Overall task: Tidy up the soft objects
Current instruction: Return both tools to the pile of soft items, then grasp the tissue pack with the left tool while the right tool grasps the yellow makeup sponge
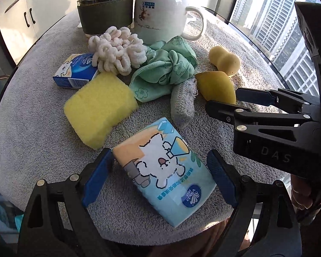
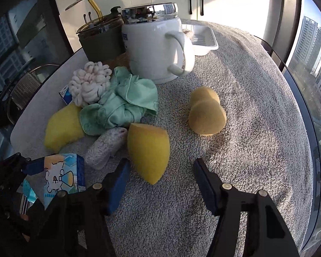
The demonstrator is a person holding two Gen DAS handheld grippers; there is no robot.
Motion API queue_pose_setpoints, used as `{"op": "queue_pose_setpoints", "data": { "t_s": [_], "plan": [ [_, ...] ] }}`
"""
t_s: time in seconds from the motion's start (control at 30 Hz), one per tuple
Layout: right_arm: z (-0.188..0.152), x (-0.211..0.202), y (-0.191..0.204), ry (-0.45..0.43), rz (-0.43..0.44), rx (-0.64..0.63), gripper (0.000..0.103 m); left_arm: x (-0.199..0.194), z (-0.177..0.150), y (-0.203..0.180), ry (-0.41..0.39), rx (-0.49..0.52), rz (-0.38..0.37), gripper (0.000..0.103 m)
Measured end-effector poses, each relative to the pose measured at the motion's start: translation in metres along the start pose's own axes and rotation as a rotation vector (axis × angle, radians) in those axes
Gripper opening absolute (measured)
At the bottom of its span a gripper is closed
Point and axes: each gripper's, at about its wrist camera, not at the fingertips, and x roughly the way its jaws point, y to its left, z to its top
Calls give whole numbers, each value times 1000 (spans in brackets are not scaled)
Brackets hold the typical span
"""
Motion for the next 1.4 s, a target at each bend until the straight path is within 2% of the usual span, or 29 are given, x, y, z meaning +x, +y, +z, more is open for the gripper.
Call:
{"op": "queue_pose_setpoints", "data": {
  "t_s": [0.1,0.2,0.23,0.3,0.5,0.67,0.8,0.87,0.93,1.13,1.3,1.4],
  "plan": [
    [1,0,2,1,7,-13,58,2,-2,-1,-5,12,-4,92],
    [1,1,5,3,19,-27,50,5,-1,-8,1,54,36,92],
    [2,3,7,6,23,-31,43,6,-2,-11,0,61,45,93],
    [2,4,11,3,11,-46,37,6,-2,-11,-11,61,42,93],
    [0,4,13,-1,1,-49,36,4,-6,-12,-26,84,50,93],
    [-1,4,17,-7,-28,-66,37,4,-2,-9,-31,63,61,96],
    [-2,3,14,-10,-24,-44,35,-1,-4,-7,-47,65,62,86],
    [-4,1,12,-10,-16,-24,34,-6,-5,-4,-66,60,76,70],
    [-5,-1,8,-9,-3,-11,34,-8,-4,-1,-73,49,85,66],
    [-7,-5,0,-16,5,13,34,-17,-5,9,-101,16,37,62],
    [-11,-15,-7,-35,3,43,34,-35,-7,8,-165,56,71,55],
    [-12,-23,-9,-46,6,56,34,-40,-8,13,-168,59,73,52]
  ]
}}
